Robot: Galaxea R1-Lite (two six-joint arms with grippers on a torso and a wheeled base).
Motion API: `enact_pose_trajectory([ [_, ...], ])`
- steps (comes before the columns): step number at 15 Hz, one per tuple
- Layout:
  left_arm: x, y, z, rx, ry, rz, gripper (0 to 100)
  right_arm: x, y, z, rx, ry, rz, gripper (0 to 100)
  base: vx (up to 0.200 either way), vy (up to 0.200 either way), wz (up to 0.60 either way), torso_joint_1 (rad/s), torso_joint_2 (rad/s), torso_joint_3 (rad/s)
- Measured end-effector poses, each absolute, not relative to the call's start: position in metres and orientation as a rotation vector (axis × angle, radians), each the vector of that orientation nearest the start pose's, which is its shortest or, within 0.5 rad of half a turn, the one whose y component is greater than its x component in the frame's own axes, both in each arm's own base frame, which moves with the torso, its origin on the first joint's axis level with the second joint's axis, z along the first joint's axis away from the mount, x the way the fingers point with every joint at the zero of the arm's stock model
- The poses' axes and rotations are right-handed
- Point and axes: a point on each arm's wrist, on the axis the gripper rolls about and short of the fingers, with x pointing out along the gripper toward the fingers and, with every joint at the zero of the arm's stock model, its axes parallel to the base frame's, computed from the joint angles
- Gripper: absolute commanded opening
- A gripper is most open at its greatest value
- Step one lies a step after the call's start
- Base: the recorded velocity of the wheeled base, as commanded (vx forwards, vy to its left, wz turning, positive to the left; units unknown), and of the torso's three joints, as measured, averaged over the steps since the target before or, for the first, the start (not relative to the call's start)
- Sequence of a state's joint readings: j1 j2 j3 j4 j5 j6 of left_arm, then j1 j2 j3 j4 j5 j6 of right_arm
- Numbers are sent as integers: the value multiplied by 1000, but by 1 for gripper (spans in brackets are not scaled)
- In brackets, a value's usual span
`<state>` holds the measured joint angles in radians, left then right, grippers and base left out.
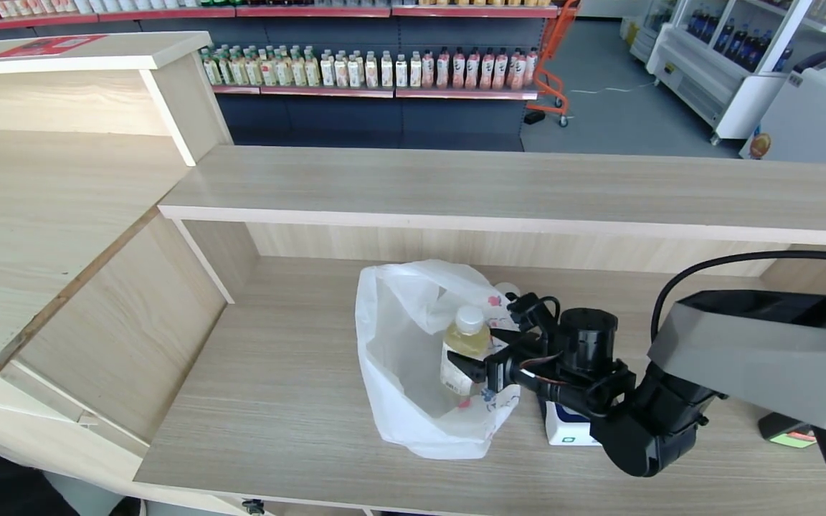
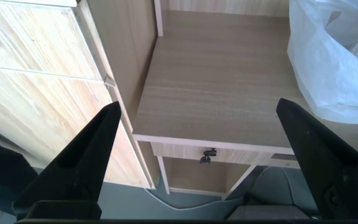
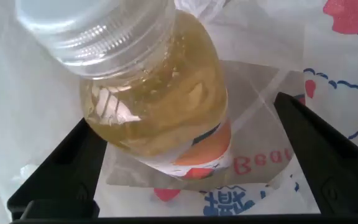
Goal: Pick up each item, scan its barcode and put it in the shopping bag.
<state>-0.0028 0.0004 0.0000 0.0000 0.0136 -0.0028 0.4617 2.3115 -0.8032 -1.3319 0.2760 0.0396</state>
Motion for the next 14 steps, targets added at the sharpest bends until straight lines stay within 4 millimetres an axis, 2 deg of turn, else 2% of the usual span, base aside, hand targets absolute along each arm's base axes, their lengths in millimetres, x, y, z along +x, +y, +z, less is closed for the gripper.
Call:
enact_pose_trajectory([
  [3, -23, 0, 75, -3, 0, 10, 100, 329, 171, 67, 152, 237, 719, 100, 0, 0, 0, 0, 0, 0],
  [7, -23, 0, 75, -3, 0, 10, 100, 292, 143, 109, 219, 246, 688, 100, 0, 0, 0, 0, 0, 0],
  [11, -23, 0, 75, -3, 0, 10, 100, 237, 99, 149, 227, 231, 591, 100, 0, 0, 0, 0, 0, 0],
  [14, -23, 0, 75, -3, 0, 10, 100, 188, 62, 165, 221, 263, 433, 100, 0, 0, 0, 0, 0, 0],
])
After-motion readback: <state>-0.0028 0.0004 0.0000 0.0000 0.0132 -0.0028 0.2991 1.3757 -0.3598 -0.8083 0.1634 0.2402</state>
